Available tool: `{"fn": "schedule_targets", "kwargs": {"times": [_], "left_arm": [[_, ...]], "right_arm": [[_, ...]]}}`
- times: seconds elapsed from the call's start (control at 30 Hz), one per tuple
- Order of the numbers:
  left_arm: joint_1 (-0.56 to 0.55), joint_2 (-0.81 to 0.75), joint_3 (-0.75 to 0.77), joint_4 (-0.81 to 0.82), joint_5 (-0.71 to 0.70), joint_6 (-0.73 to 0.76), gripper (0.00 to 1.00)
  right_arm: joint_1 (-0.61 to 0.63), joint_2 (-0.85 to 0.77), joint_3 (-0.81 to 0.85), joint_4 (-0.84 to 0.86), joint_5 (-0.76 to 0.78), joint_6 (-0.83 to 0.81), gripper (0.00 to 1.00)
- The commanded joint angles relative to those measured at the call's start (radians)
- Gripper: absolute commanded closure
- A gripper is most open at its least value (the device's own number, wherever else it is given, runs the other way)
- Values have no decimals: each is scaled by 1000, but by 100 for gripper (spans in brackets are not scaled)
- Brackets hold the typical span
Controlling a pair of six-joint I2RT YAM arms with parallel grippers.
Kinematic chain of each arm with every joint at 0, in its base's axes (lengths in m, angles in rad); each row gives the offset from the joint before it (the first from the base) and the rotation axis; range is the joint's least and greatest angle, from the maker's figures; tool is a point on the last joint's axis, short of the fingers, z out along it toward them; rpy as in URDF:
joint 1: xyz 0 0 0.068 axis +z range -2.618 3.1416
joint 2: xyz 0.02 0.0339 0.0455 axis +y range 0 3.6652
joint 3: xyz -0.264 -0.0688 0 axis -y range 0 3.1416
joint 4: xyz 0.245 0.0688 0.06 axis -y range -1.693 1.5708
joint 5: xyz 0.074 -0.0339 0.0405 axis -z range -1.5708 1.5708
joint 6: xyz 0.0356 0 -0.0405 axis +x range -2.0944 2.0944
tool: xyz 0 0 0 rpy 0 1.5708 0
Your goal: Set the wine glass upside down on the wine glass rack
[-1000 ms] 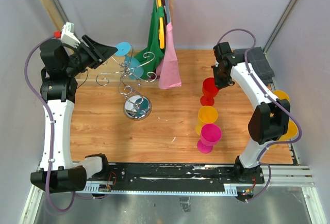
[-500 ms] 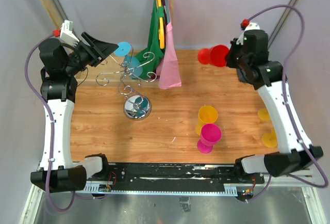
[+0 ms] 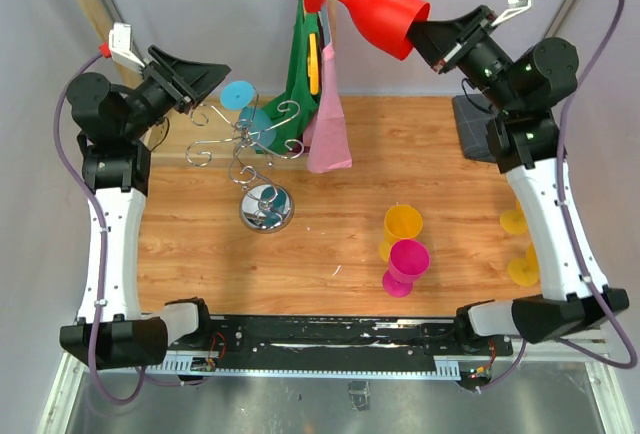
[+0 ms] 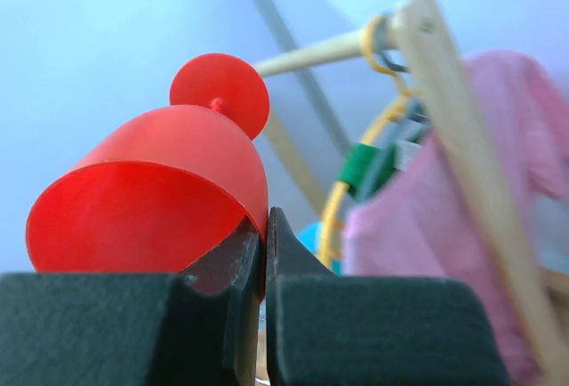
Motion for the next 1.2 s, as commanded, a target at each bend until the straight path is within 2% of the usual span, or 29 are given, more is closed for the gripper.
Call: {"fn": "schedule_targets", "kwargs": {"times": [0.0,0.07,0.17,0.3,0.5,0.7,0.9,1.17], "left_arm": [[-5,23,-37,295,73,-191,42],[-13,39,-42,382,84,-273,41],[-42,70,2,415,84,-302,41],[-98,111,52,483,78,-364,39],[-152,173,79,688,82,-534,39],[-158,227,69,1035,60,-792,37],[-185,281,56,1307,8,-1023,36],[-193,268,25,1404,-15,-1101,35]], "right_arm": [[-20,95,31,471,-254,383,99],[-20,146,34,644,-298,535,99],[-19,214,40,876,-332,727,99],[-14,280,62,1046,-356,873,99],[4,376,102,1286,-349,1077,99],[48,425,99,1380,-345,1142,99],[100,467,122,1384,-360,1145,99],[164,541,189,1369,-364,1144,99]]}}
